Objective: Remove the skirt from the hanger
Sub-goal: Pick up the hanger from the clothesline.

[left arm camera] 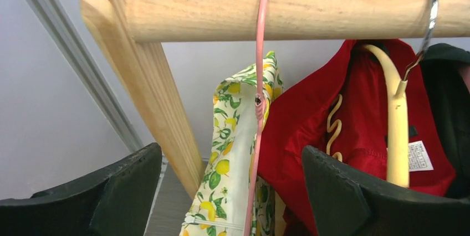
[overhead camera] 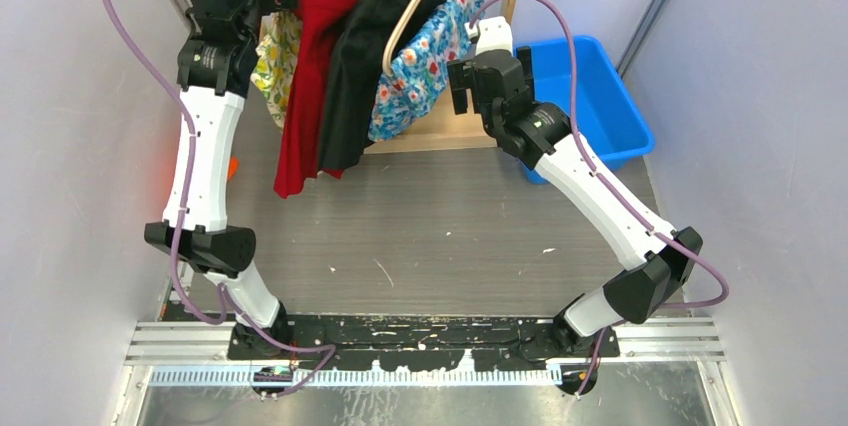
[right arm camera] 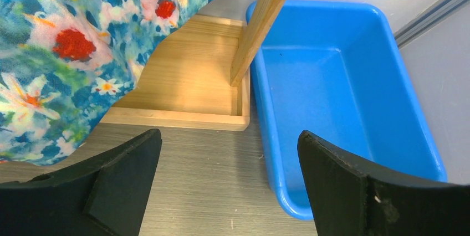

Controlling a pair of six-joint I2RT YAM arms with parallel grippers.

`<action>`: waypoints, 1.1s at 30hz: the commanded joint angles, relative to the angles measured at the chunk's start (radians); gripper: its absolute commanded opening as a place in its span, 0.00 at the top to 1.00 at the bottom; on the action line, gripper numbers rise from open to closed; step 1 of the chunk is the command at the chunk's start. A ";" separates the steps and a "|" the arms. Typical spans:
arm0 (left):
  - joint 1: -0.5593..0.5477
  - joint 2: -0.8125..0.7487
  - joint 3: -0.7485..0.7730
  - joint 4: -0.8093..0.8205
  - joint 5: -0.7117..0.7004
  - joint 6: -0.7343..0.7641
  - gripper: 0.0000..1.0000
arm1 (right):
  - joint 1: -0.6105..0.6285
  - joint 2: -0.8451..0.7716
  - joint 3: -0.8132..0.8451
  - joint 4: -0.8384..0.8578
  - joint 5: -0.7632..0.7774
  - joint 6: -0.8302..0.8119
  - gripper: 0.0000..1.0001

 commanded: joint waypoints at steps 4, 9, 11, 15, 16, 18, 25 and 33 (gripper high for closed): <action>0.049 0.041 0.004 0.096 0.091 -0.076 0.05 | 0.000 -0.028 0.014 0.050 0.029 -0.015 0.03; 0.064 0.089 0.046 0.112 0.126 -0.106 0.06 | 0.000 -0.016 0.020 0.047 0.035 -0.026 0.02; 0.066 0.100 0.049 0.123 0.155 -0.126 0.07 | 0.000 -0.010 0.024 0.045 0.040 -0.031 0.02; 0.070 0.124 0.058 0.145 0.210 -0.145 0.08 | 0.000 0.000 0.035 0.037 0.047 -0.035 0.02; 0.072 0.129 0.063 0.150 0.221 -0.147 0.08 | 0.000 0.000 0.036 0.037 0.049 -0.035 0.02; 0.075 0.143 0.074 0.156 0.231 -0.151 0.08 | 0.001 0.000 0.034 0.037 0.055 -0.036 0.02; 0.088 0.172 0.089 0.171 0.220 -0.150 0.12 | 0.001 0.003 0.036 0.036 0.065 -0.045 0.02; 0.098 0.190 0.059 0.177 0.205 -0.141 0.19 | 0.001 0.008 0.048 0.026 0.065 -0.049 0.02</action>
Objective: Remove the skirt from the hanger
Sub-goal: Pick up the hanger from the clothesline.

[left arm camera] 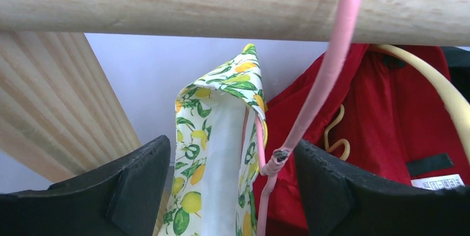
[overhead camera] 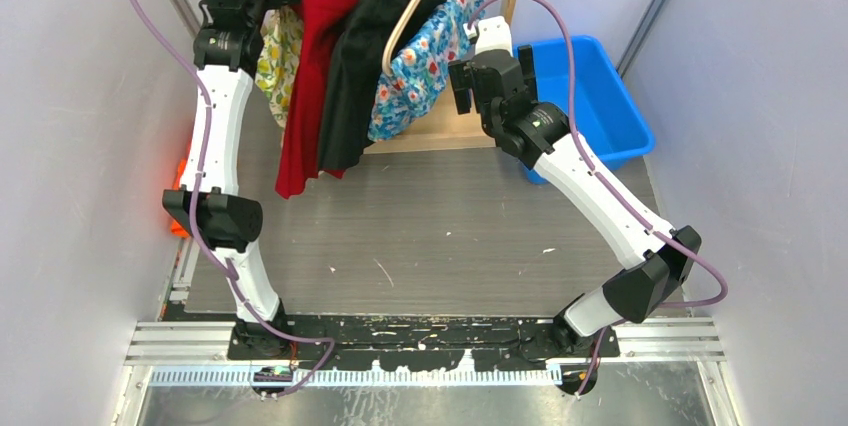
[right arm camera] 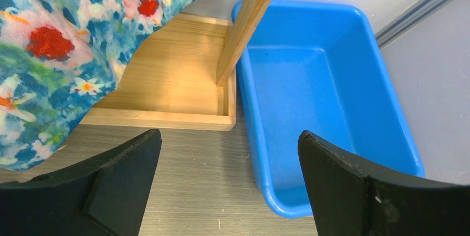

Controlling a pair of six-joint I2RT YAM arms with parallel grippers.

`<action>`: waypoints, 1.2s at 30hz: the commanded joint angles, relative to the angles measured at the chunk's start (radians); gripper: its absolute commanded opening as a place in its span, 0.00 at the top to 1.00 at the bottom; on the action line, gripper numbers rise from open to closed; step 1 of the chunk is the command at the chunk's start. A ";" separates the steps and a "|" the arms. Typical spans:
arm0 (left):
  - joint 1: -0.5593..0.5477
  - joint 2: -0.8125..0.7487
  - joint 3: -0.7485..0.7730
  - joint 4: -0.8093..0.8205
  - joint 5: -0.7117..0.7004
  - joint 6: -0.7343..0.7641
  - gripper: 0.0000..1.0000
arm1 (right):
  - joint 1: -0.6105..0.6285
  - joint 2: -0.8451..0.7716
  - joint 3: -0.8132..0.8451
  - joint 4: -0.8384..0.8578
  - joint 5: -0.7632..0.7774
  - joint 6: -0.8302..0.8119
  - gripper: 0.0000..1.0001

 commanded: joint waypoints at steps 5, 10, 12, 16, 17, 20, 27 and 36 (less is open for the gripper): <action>0.008 0.011 -0.005 0.076 0.011 -0.007 0.38 | 0.001 0.002 0.047 0.024 0.020 -0.007 0.02; 0.014 0.010 -0.022 0.074 -0.006 -0.016 0.88 | 0.000 0.000 0.041 0.025 0.023 -0.005 0.02; 0.016 0.008 -0.027 0.072 -0.019 -0.019 0.99 | 0.000 0.001 0.040 0.025 0.023 -0.006 0.02; 0.027 0.008 -0.030 0.076 0.009 -0.024 1.00 | 0.000 0.001 0.035 0.026 0.024 -0.007 0.02; 0.028 0.008 -0.025 0.076 0.013 -0.030 1.00 | 0.000 0.001 0.033 0.027 0.024 -0.007 0.02; 0.029 0.011 0.002 0.070 0.041 -0.038 1.00 | -0.001 0.001 0.026 0.027 0.026 -0.006 0.02; 0.030 -0.010 0.080 0.060 0.107 -0.054 1.00 | -0.001 0.006 0.015 0.035 0.026 -0.002 0.02; 0.030 -0.037 0.152 0.041 0.148 -0.052 1.00 | 0.000 0.009 0.001 0.042 0.015 0.003 0.02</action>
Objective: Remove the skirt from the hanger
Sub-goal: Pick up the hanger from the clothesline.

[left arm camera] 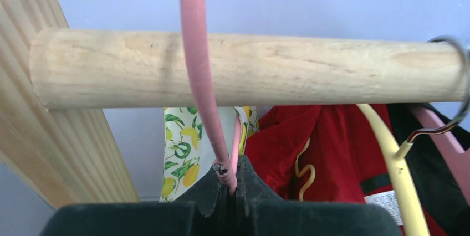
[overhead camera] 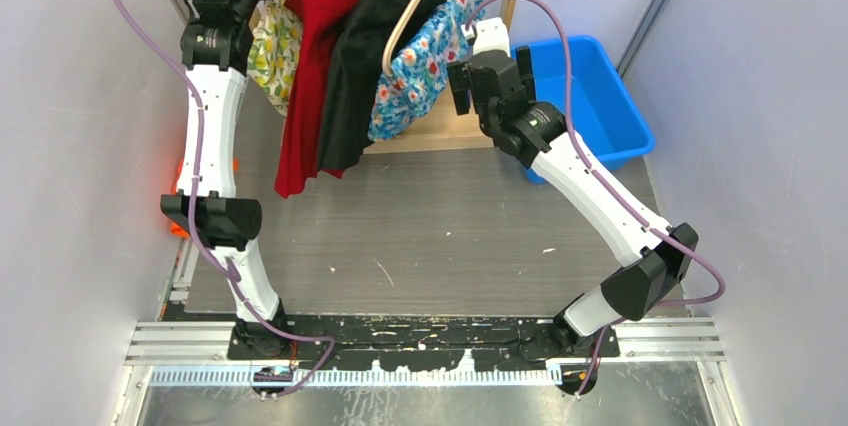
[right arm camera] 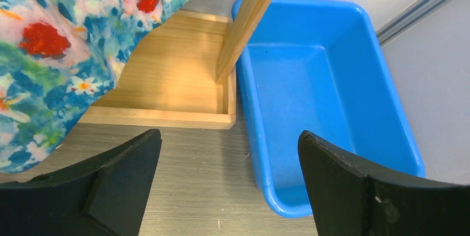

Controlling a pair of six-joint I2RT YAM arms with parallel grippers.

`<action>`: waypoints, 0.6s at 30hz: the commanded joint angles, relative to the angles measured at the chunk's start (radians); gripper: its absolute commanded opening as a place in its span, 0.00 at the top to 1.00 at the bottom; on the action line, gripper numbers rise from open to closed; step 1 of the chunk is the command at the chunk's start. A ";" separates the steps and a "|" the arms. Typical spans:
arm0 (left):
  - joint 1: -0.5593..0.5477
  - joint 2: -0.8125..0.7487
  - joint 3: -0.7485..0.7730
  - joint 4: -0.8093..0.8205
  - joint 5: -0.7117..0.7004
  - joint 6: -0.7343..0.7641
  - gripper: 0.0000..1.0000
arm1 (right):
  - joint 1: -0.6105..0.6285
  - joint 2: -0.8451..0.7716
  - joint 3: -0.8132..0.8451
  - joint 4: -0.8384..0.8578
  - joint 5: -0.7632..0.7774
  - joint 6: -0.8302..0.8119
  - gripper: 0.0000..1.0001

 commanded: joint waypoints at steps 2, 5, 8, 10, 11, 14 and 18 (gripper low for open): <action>0.007 -0.067 0.044 0.062 0.046 -0.005 1.00 | -0.001 -0.007 -0.003 0.042 0.013 0.002 0.02; 0.006 -0.111 -0.034 0.051 0.059 0.011 1.00 | -0.001 -0.013 -0.010 0.044 0.016 -0.001 0.02; 0.007 -0.170 -0.167 0.035 0.067 0.040 1.00 | -0.001 -0.021 -0.019 0.043 0.015 -0.004 0.02; 0.006 -0.212 -0.243 0.030 0.074 0.061 1.00 | -0.001 -0.027 -0.025 0.042 0.010 -0.007 0.02; 0.006 -0.232 -0.268 0.026 0.080 0.072 1.00 | 0.000 -0.030 -0.028 0.041 0.009 -0.009 0.02; 0.007 -0.280 -0.306 -0.012 0.088 0.118 1.00 | -0.001 -0.036 -0.036 0.037 0.009 -0.011 0.02; 0.007 -0.359 -0.343 -0.058 0.095 0.169 1.00 | -0.001 -0.048 -0.051 0.035 0.003 -0.007 0.02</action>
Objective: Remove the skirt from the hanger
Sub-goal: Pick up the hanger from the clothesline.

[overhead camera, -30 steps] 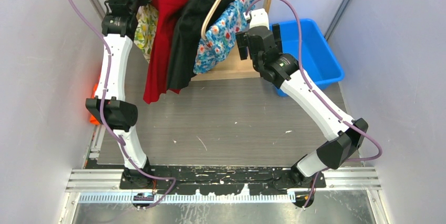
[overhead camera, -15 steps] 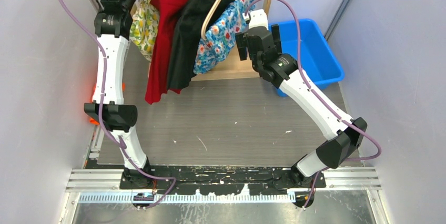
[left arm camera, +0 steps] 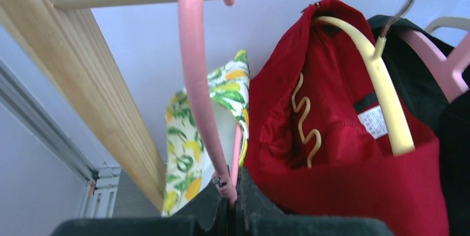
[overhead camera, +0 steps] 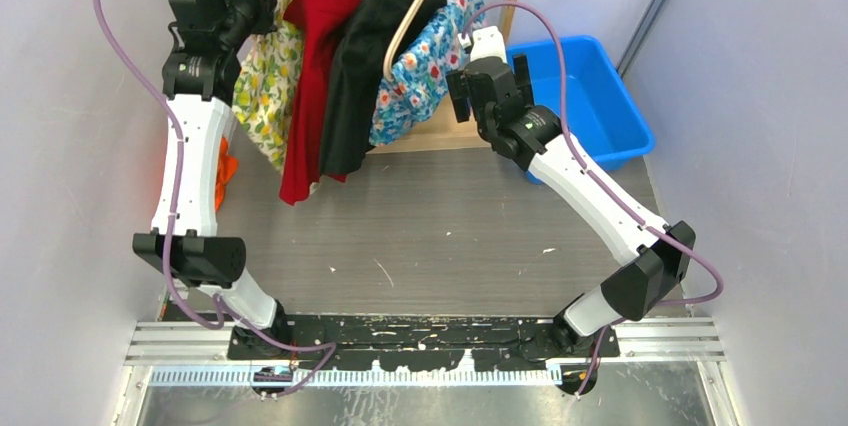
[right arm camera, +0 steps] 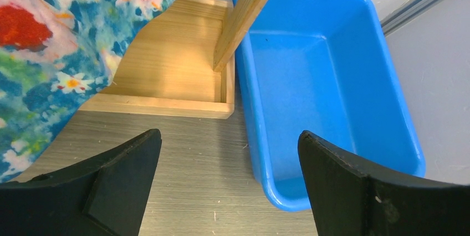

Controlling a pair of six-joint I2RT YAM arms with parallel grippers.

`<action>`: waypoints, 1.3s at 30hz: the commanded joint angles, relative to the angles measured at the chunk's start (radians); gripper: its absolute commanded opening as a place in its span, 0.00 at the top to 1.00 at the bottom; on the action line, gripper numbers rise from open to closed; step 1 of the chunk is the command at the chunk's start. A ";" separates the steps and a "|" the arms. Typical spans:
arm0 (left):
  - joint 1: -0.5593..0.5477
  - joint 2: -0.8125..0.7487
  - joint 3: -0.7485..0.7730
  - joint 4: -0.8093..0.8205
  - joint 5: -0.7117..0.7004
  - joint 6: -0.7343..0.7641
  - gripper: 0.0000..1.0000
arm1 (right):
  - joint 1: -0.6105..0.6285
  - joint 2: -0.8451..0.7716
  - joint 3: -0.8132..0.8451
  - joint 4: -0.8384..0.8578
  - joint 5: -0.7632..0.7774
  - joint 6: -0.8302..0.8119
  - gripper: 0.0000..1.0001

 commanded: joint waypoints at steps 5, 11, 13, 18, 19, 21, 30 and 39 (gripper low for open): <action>0.003 -0.136 -0.040 -0.037 0.043 0.078 1.00 | -0.001 -0.055 -0.011 0.029 -0.010 0.001 0.02; 0.002 -0.186 -0.049 -0.069 0.061 0.095 1.00 | -0.001 -0.066 -0.011 0.013 -0.052 0.021 0.03; 0.002 -0.233 -0.091 -0.099 0.061 0.112 1.00 | -0.001 -0.068 -0.009 0.004 -0.059 0.011 0.03; 0.003 -0.425 -0.264 -0.167 0.121 0.164 1.00 | -0.001 -0.076 -0.014 0.000 -0.049 -0.019 0.02; 0.003 -0.467 -0.291 -0.190 0.130 0.181 1.00 | -0.001 -0.079 -0.016 -0.001 -0.050 -0.018 0.02; 0.003 -0.531 -0.331 -0.240 0.154 0.217 1.00 | -0.001 -0.087 -0.017 -0.005 -0.058 0.002 0.02; -0.001 -0.670 -0.354 -0.354 0.543 0.167 1.00 | 0.001 -0.097 0.011 -0.044 -0.109 0.037 0.04; -0.005 -0.642 -0.366 -0.154 0.837 -0.050 1.00 | 0.001 -0.147 0.053 -0.067 -0.125 -0.019 0.02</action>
